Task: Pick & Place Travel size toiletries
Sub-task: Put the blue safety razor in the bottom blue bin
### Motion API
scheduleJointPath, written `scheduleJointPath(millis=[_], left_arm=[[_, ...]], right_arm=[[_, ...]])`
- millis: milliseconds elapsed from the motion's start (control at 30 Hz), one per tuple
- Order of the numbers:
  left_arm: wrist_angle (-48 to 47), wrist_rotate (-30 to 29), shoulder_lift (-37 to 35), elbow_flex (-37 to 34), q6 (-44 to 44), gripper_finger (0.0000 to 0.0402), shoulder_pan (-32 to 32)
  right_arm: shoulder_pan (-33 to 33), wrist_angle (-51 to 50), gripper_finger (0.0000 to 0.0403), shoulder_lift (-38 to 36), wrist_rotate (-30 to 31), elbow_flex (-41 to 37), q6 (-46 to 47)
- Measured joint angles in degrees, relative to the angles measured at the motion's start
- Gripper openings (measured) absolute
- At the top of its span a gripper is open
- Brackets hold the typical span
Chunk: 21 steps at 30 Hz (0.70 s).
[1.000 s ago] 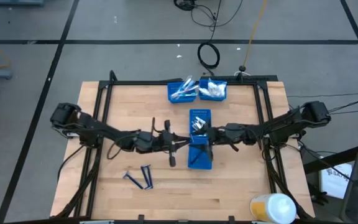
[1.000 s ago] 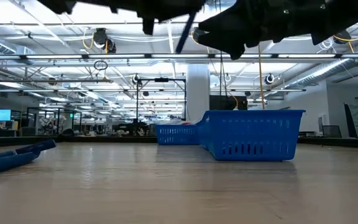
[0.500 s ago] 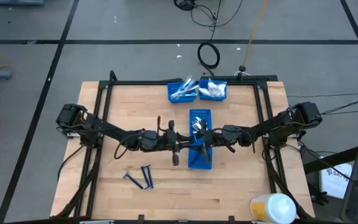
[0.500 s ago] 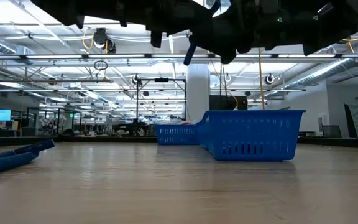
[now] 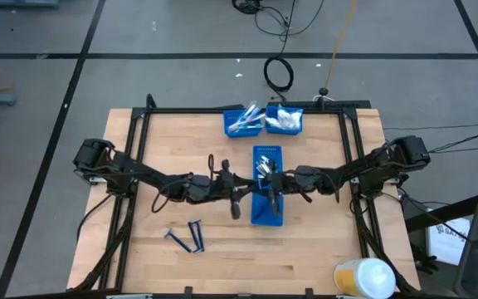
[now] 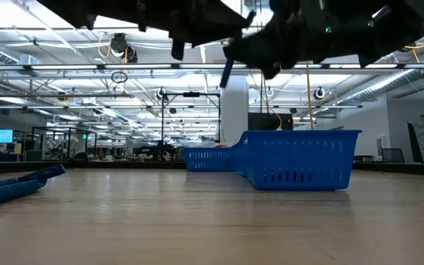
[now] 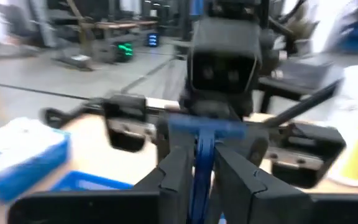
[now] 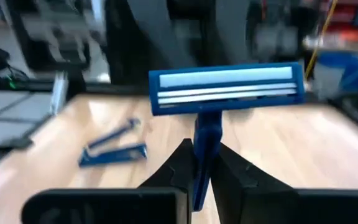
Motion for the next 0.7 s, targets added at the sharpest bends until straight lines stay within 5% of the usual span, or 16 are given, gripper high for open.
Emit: scheduleJointPath(millis=[133, 333, 500, 700], left_arm=[[-4.60, -9.96, -3.17, 0.11, 4.18, 0.0112, -0.32], [-16.85, -25.18, -6.55, 0.11, 5.71, 0.0175, -0.69], [-24.93, -25.63, -6.31, 0.09, 0.58, 0.0203, -0.45], [-31.32, -24.23, -6.13, 0.09, -6.75, 0.0211, -0.32]], right_arm=[[-1.62, -6.98, 0.0024, -0.66, -0.92, -0.04, 3.60], [-3.52, -15.56, 0.0024, -2.54, -12.15, -0.02, 14.14], [-1.04, -24.30, 0.0024, -2.67, -18.67, -0.02, 19.93], [2.54, -33.00, 0.0035, -2.56, -14.78, -0.04, 18.92]])
